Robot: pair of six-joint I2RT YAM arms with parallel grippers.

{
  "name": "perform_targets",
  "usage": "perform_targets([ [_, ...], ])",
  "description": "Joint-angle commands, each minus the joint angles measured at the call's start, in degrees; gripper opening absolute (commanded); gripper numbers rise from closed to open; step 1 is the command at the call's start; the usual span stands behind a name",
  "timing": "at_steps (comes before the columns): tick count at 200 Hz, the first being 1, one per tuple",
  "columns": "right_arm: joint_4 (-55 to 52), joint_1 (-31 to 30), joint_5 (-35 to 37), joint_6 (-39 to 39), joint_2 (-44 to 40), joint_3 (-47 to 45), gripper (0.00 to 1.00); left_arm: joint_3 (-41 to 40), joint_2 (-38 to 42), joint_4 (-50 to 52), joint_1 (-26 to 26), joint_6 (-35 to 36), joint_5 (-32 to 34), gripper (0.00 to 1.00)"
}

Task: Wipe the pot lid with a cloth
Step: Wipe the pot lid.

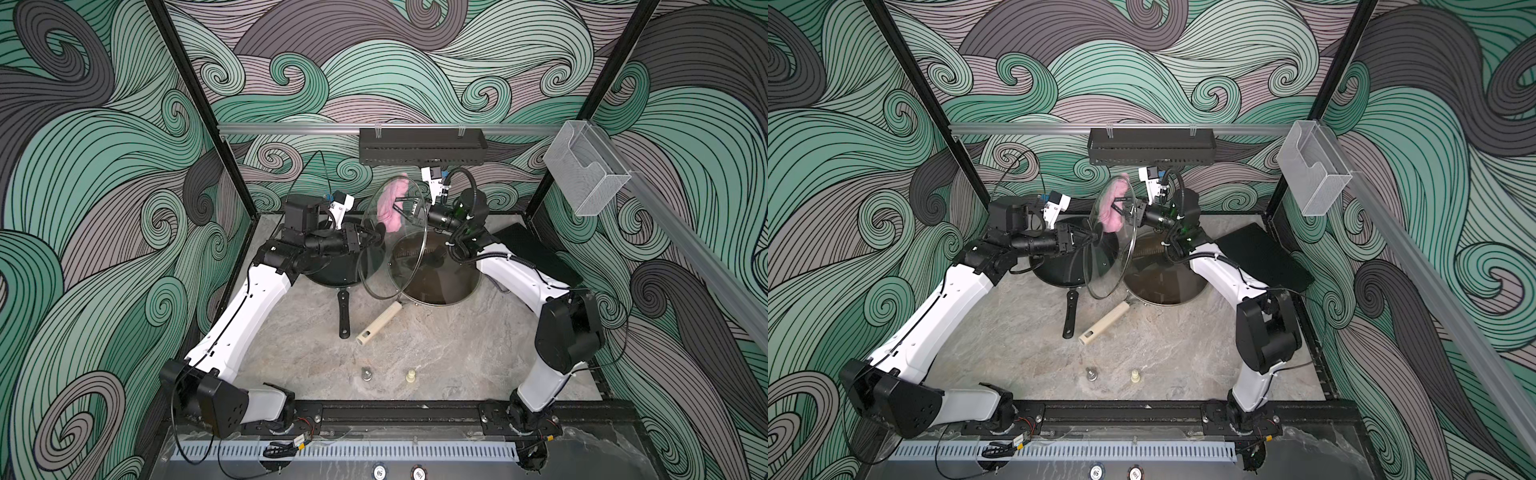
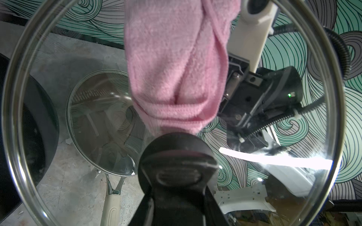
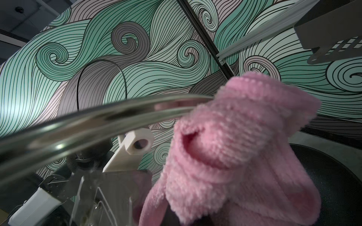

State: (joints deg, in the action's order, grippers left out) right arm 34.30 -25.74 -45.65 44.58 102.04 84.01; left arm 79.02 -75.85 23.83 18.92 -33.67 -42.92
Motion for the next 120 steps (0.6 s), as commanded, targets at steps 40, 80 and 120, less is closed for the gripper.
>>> perform_targets([
  [40, 5.60, -0.50, -0.49, 4.53, 5.47, 4.90, 0.00, 2.64, 5.23, -6.99, 2.61, -1.26, -7.59, 0.00],
  [80, 5.69, -1.55, 0.17, 4.29, 5.96, 3.06, 0.00, 4.54, 5.12, -8.80, 3.24, -2.60, -8.07, 0.00],
  [120, 5.93, -3.24, 0.22, 4.27, 6.57, 1.87, 0.00, 7.33, 4.08, -10.03, 3.61, -3.16, -7.99, 0.00],
])
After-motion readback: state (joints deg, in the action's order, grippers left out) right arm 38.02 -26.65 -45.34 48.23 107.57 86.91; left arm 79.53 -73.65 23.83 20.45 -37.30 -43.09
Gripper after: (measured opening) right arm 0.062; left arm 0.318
